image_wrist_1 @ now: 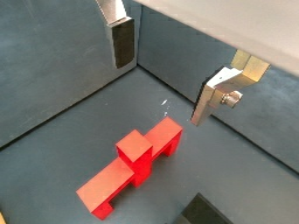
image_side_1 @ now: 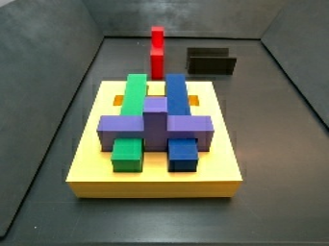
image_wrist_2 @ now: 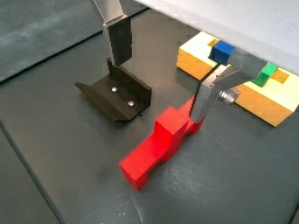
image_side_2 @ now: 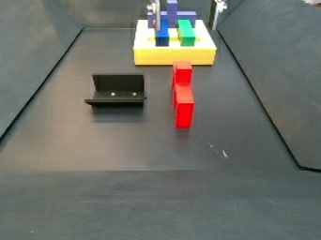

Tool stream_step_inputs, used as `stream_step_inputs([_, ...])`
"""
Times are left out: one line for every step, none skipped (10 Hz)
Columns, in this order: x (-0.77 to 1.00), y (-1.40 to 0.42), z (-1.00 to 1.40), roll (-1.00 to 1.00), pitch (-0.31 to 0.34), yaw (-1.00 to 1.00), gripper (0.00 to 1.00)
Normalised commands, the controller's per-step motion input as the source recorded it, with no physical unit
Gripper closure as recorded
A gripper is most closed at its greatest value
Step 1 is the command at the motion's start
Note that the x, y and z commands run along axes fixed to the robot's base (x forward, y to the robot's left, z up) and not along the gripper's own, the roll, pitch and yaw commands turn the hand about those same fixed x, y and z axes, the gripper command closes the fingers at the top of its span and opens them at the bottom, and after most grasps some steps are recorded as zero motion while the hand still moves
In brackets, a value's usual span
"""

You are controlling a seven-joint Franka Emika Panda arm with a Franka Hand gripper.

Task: Pick up the red object. Move up. Move to above the board. Insert the red object.
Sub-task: Pick up the red object.

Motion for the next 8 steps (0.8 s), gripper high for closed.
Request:
stream_step_inputs([0.0, 0.0, -0.13, -0.15, -0.03, -0.42, 0.0])
stream_step_inputs([0.01, 0.0, -0.16, -0.13, -0.006, -0.85, 0.0])
stream_step_inputs([0.0, 0.0, -0.2, -0.08, -0.013, -1.0, 0.0])
stream_step_inputs([0.0, 0.0, -0.19, -0.05, -0.003, -1.0, 0.0])
stream_step_inputs([0.0, 0.0, -0.19, -0.04, 0.0, -1.0, 0.0])
stream_step_inputs([0.0, 0.0, -0.18, -0.04, 0.0, -1.0, 0.0])
stream_step_inputs([0.0, 0.0, -0.16, -0.06, -0.009, -1.0, 0.0])
stream_step_inputs([0.0, 0.0, -0.15, -0.06, -0.016, -1.0, 0.0])
